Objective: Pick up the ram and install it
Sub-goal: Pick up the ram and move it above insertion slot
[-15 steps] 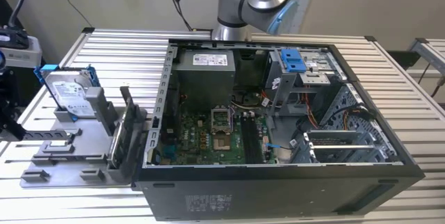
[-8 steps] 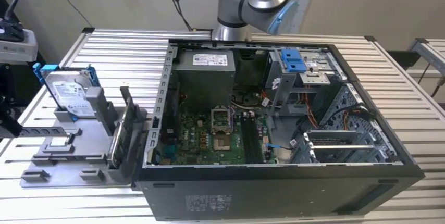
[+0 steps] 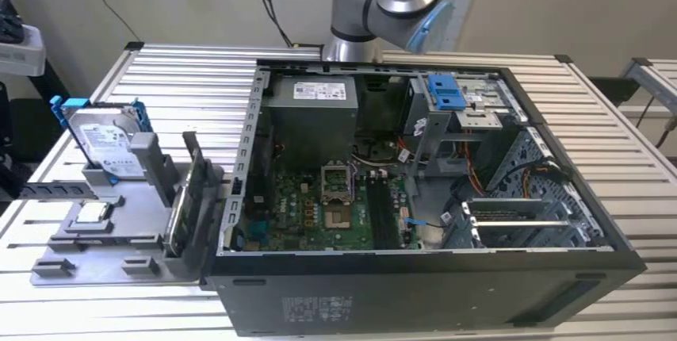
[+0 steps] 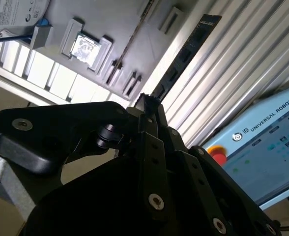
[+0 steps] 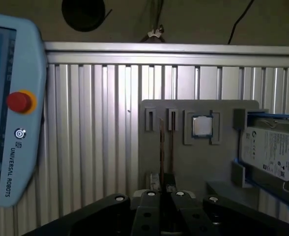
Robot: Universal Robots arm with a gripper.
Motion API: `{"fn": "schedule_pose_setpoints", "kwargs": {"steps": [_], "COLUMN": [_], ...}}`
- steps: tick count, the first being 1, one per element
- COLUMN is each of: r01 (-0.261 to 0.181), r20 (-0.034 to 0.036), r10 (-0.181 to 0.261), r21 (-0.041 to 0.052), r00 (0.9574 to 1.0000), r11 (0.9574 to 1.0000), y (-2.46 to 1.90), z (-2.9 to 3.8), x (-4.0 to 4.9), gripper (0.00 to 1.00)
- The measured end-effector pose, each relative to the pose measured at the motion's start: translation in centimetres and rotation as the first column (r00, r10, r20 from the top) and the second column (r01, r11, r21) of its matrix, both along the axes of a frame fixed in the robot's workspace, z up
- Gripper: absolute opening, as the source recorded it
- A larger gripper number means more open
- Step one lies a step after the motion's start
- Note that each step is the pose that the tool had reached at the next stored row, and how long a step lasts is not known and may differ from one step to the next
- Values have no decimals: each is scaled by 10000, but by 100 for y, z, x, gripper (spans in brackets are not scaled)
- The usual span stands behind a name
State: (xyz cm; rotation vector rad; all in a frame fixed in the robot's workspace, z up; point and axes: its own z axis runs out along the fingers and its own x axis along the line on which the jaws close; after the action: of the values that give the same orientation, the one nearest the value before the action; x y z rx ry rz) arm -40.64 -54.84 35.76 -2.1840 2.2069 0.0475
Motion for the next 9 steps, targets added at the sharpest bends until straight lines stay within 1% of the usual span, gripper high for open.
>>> {"fn": "schedule_pose_setpoints", "kwargs": {"steps": [9], "r01": [0], "r20": [1], "r10": [0], "r21": [1], "r00": [10000], "r11": [10000], "y": [0], "z": [187], "x": [0], "gripper": [14]}}
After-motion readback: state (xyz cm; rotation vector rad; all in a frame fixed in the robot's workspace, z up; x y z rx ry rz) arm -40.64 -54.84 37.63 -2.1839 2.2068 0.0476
